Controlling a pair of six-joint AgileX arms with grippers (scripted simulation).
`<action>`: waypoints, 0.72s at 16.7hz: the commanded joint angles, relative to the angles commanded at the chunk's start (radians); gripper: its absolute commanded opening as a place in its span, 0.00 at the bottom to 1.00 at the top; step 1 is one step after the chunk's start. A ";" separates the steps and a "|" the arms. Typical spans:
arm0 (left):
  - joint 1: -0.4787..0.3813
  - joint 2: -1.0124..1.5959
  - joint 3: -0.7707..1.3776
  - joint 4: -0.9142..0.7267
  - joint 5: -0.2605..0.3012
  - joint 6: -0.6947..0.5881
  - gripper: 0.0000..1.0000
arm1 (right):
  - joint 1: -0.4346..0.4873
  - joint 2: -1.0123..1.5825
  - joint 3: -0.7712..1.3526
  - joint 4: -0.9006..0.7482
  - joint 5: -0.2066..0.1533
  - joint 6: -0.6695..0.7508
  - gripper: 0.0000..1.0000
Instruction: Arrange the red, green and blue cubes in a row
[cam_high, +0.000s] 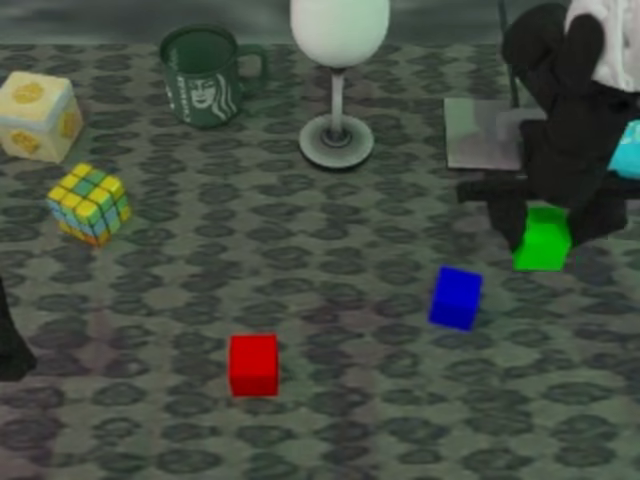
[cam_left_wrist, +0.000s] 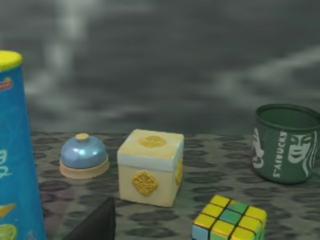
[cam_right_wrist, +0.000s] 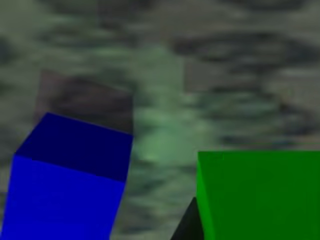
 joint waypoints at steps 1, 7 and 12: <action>0.000 0.000 0.000 0.000 0.000 0.000 1.00 | 0.042 0.007 0.015 -0.010 0.000 0.043 0.00; 0.000 0.000 0.000 0.000 0.000 0.000 1.00 | 0.382 0.038 0.103 -0.075 0.001 0.392 0.00; 0.000 0.000 0.000 0.000 0.000 0.000 1.00 | 0.506 0.033 0.133 -0.092 0.003 0.516 0.00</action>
